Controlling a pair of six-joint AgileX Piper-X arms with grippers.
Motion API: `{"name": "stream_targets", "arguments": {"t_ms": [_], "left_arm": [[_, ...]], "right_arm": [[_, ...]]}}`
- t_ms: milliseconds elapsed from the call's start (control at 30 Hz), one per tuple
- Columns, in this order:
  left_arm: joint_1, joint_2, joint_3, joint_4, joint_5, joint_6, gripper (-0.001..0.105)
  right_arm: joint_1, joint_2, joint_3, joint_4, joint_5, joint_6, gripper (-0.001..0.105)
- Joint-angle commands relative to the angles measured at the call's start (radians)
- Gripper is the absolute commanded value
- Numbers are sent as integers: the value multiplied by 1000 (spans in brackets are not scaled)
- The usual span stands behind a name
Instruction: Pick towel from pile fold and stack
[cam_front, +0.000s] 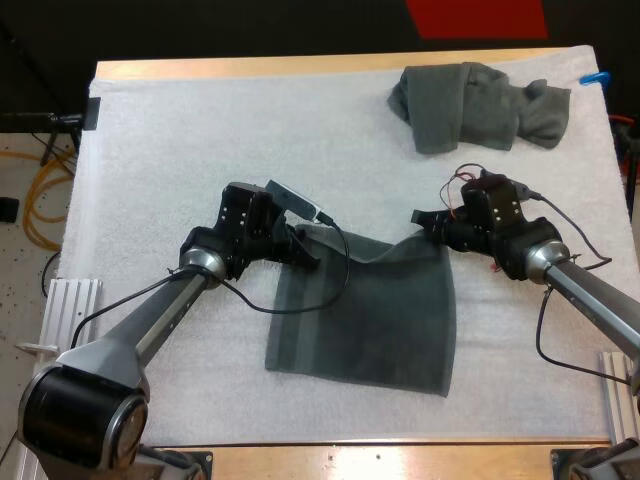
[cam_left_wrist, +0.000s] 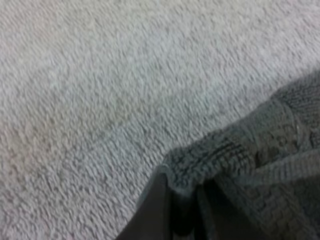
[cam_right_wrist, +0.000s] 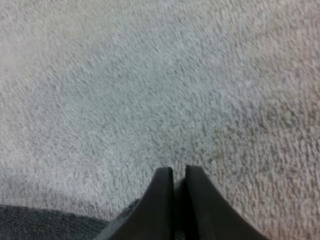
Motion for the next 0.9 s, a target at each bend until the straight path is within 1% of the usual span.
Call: {"name": "stream_targets", "arguments": {"t_ms": [0,33,100,133,167,200,267,300,333,367,400,433,467,500,567,600,667,733,767,800,867], "left_arm": [[1,-5,-3,-30,8,2,0],[1,-5,-3,-36,8,4,1],[1,-5,-6,-43,8,5,5],[1,-5,-6,-49,8,5,9],[1,-5,-6,-56,8,5,16],[1,-5,-6,-57,8,5,21],[1,-8,-22,-54,8,-1,40],[1,-8,-27,-54,8,-2,48],[1,-8,-41,-46,8,-2,57],[1,-8,-68,-19,8,-2,65],[1,-8,-90,1,8,-2,67],[1,-11,-122,53,8,-2,71],[1,-17,-159,110,8,1,72],[1,-23,-171,129,8,5,72],[1,-60,-221,202,8,41,72],[1,-70,-227,217,8,52,72],[1,-135,-234,237,8,56,72],[1,-202,-234,262,8,54,72],[1,-247,-234,287,8,46,72],[1,-271,-234,304,8,46,72],[1,-363,-234,384,8,42,72]], "right_arm": [[-3,-6,-11,-21,-7,-3,0],[-3,-6,-15,-21,-2,-3,0],[-3,-6,-24,-23,-2,-3,3],[-3,-6,-30,-29,-2,-3,10],[-3,-6,-37,-39,-6,-3,21],[-3,-6,-41,-44,-8,-3,25],[-11,-6,-70,-44,-9,0,54],[-14,-6,-79,-44,-9,0,61],[-20,-6,-99,-44,-21,-3,70],[-29,-6,-115,-44,-40,-6,74],[-34,-8,-130,-44,-56,-9,74],[-40,-13,-147,-44,-84,-13,74],[-43,-26,-163,-41,-100,-13,73],[-43,-32,-168,-36,-101,-16,72],[-42,-85,-192,8,-93,-60,71],[-42,-102,-196,18,-88,-77,71],[-39,-170,-202,85,-65,-126,71],[-39,-236,-202,157,-45,-149,71],[-39,-281,-202,212,-31,-159,71],[-39,-297,-202,232,-24,-167,71],[-39,-386,-202,345,-6,-184,71]]}}
